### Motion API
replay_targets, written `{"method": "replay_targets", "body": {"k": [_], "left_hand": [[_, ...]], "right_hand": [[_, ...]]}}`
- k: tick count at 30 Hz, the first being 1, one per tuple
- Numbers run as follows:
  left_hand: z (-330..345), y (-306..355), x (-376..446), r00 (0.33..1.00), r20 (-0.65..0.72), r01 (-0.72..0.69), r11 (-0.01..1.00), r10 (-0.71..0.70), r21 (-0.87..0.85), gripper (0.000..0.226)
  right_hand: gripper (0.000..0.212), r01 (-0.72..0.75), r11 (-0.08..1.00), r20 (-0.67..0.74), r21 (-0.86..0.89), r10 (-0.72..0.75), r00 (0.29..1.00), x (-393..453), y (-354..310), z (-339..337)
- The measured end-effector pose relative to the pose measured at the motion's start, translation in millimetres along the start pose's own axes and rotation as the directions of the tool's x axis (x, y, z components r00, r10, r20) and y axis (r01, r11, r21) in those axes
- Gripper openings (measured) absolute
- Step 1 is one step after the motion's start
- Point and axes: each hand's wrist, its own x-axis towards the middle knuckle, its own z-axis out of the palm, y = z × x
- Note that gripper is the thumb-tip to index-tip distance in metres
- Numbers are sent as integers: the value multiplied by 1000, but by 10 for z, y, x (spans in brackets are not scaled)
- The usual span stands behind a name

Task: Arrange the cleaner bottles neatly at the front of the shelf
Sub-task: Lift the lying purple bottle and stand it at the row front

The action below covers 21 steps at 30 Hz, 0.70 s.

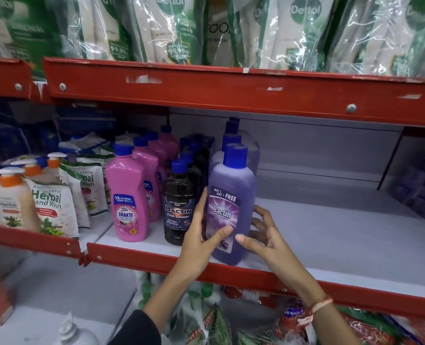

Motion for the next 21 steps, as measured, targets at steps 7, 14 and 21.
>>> {"method": "replay_targets", "body": {"k": [7,14,21], "left_hand": [[149,-16,-106,977,-172,-58,935,125,350,90],[137,-2,-122,977,-177,-53,940,118,336,87],[-310,39,-365,918,-297,-122,901,262,416,38]], "right_hand": [[66,70,960,-135,-272,-110,985,25,70,107],[85,108,898,-147,-427,-187,971,1,101,141],[55,221,653,-352,-724,-626,696,-37,0,660]]}}
